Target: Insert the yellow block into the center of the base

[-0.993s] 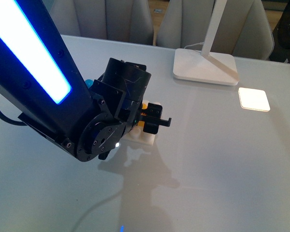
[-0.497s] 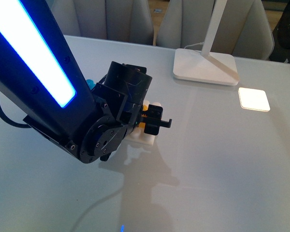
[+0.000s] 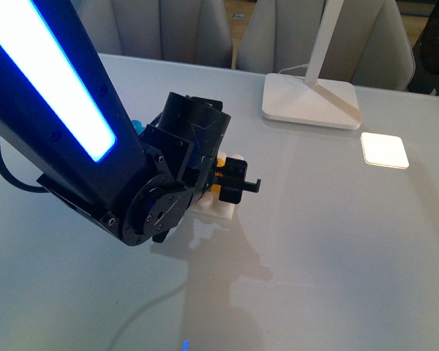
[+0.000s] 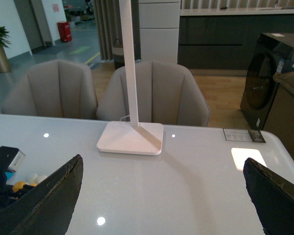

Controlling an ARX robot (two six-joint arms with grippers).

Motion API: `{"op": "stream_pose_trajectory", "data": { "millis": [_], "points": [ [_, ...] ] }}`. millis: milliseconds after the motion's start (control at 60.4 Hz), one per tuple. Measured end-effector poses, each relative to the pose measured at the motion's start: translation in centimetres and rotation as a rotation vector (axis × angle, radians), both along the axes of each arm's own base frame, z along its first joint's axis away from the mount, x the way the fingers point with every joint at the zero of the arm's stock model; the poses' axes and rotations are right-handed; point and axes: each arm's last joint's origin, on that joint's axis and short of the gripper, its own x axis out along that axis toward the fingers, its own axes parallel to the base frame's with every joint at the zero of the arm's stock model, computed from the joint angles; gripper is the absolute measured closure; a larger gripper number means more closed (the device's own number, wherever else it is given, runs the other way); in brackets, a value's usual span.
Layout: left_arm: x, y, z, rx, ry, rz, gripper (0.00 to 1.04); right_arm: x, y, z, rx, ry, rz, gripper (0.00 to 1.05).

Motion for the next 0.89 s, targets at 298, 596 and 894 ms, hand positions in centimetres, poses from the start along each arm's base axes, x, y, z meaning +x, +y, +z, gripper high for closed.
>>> {"op": "stream_pose_trajectory", "data": {
  "millis": [298,596,894],
  "points": [
    [0.5,0.9,-0.1,-0.001,0.003,0.012,0.42,0.0,0.0,0.0,0.0,0.0,0.0,0.09],
    [0.5,1.1,-0.2,-0.007,-0.003,0.01,0.42,0.0,0.0,0.0,0.0,0.0,0.0,0.09],
    [0.2,0.9,-0.7,-0.011,0.006,0.0,0.42,0.0,0.0,0.0,0.0,0.0,0.0,0.09]
  ]
}}
